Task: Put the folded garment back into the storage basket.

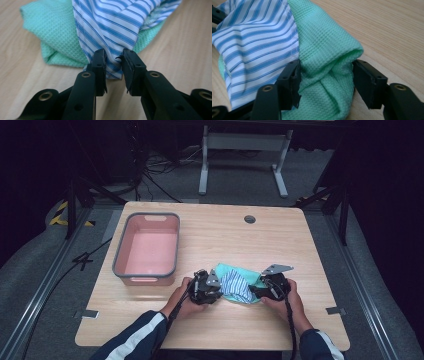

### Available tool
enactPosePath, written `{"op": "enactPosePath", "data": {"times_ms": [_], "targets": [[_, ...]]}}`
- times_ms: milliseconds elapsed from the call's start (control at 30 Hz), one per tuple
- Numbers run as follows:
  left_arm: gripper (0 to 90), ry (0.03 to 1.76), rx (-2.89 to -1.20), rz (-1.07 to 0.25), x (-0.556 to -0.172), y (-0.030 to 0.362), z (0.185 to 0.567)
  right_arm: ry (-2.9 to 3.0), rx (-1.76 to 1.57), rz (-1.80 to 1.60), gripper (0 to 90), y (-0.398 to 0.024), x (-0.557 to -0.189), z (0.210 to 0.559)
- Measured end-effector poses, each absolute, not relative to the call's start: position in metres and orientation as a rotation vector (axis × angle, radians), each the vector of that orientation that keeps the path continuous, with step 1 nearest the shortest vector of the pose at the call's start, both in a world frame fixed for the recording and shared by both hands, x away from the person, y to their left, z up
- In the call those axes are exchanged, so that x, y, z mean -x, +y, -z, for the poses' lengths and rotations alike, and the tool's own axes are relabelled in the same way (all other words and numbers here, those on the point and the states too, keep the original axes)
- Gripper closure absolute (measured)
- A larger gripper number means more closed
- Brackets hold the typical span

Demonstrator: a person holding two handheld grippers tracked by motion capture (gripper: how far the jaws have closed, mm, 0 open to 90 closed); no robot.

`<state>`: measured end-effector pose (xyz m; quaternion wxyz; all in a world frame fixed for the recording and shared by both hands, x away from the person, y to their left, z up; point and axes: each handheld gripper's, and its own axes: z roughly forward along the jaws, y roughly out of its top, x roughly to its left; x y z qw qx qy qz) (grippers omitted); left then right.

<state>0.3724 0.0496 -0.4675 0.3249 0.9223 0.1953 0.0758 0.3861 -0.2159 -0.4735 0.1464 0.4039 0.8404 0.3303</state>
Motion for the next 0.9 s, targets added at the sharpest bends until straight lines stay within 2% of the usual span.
{"op": "enactPosePath", "data": {"times_ms": [33, 67, 133, 167, 367, 433, 600, 767, 900], "targets": [[64.8, 0.498, -2.423, -0.2, -0.37, 0.049, 0.467, 2.444, -1.145, -0.948, 47.8, -0.219, -0.386, 0.472], [61.5, 0.512, -2.419, -0.213, -0.368, 0.049, 0.464, 2.451, -1.135, -0.946, 49.5, -0.22, -0.386, 0.472], [58.9, 0.525, -2.407, -0.235, -0.368, 0.052, 0.46, 2.454, -1.134, -0.954, 50.5, -0.22, -0.386, 0.472], [53.5, 0.536, -2.395, -0.251, -0.368, 0.053, 0.458, 2.458, -1.126, -0.956, 51.0, -0.221, -0.386, 0.472], [40.9, 0.647, -2.329, -0.334, -0.38, 0.061, 0.449, 2.459, -1.125, -0.954, 48.8, -0.226, -0.389, 0.472], [41.2, 0.72, -2.33, -0.396, -0.39, 0.061, 0.45, 2.456, -1.132, -0.953, 52.4, -0.229, -0.39, 0.471], [42.5, 0.799, -2.3, -0.407, -0.405, 0.061, 0.455, 2.462, -1.128, -0.962, 54.0, -0.231, -0.391, 0.472], [41.5, 0.857, -2.281, -0.345, -0.419, 0.056, 0.463, 2.461, -1.121, -0.966, 54.0, -0.231, -0.391, 0.472], [36.3, 0.845, -2.26, -0.277, -0.429, 0.055, 0.468, 2.449, -1.122, -0.982, 54.0, -0.231, -0.391, 0.473]]}}
